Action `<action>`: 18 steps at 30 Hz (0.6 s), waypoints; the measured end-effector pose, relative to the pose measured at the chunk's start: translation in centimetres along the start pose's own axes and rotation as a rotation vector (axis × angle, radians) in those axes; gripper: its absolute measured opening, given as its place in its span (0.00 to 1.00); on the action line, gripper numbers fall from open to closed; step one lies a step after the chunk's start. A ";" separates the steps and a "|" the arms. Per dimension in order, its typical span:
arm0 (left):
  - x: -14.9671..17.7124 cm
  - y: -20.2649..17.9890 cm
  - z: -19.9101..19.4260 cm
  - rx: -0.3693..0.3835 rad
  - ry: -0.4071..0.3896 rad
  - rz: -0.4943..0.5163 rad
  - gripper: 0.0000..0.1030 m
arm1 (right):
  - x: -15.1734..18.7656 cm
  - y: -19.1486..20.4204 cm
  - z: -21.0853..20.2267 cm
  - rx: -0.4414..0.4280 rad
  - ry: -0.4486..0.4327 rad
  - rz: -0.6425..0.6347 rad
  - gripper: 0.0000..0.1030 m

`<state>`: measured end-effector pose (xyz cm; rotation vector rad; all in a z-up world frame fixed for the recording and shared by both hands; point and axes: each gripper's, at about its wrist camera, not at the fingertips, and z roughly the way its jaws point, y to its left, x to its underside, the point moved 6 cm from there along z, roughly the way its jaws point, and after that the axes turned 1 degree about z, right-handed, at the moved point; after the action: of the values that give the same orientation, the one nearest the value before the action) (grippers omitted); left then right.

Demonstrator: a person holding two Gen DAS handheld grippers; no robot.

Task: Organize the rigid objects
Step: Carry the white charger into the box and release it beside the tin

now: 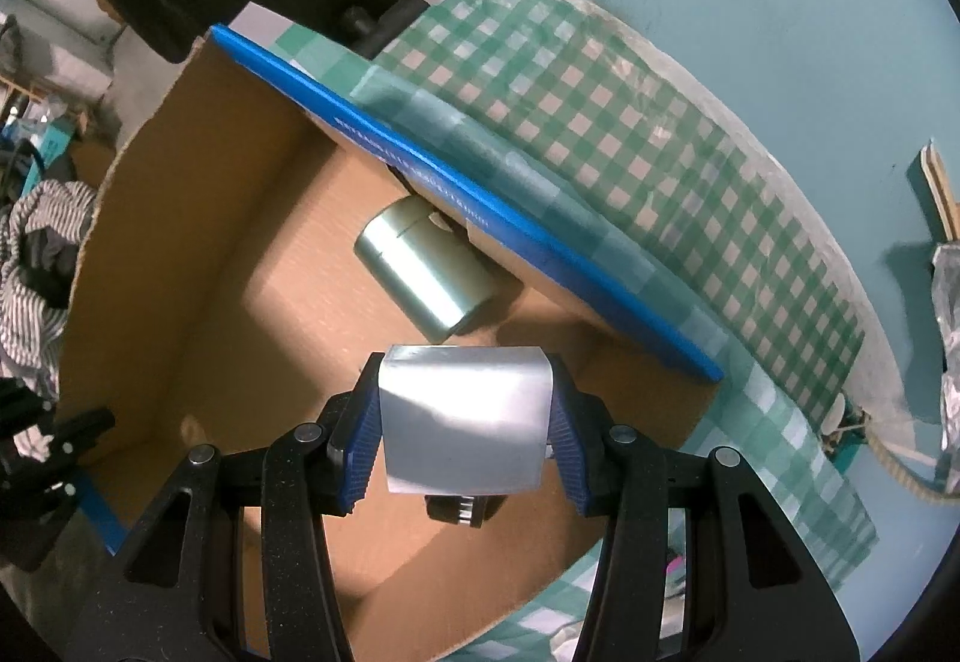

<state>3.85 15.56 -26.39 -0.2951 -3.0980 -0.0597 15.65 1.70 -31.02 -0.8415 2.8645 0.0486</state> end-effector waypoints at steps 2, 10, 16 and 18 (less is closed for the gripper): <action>0.0 0.0 0.0 -0.001 0.002 0.000 0.06 | 0.1 0.0 0.2 -0.003 0.005 0.004 0.48; -0.1 -0.1 -0.2 -0.003 0.006 0.004 0.06 | 0.0 -0.4 -0.2 -0.030 -0.020 0.032 0.48; 0.0 -0.1 -0.2 -0.002 0.007 0.003 0.06 | 0.0 -0.9 -1.6 -0.054 -0.045 0.069 0.48; 0.0 -0.1 -0.2 -0.002 0.007 0.003 0.06 | 0.1 -1.0 -2.2 -0.058 -0.056 0.078 0.48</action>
<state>3.86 15.49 -26.22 -0.2984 -3.0909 -0.0640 15.80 0.66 -28.83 -0.7264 2.8542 0.1628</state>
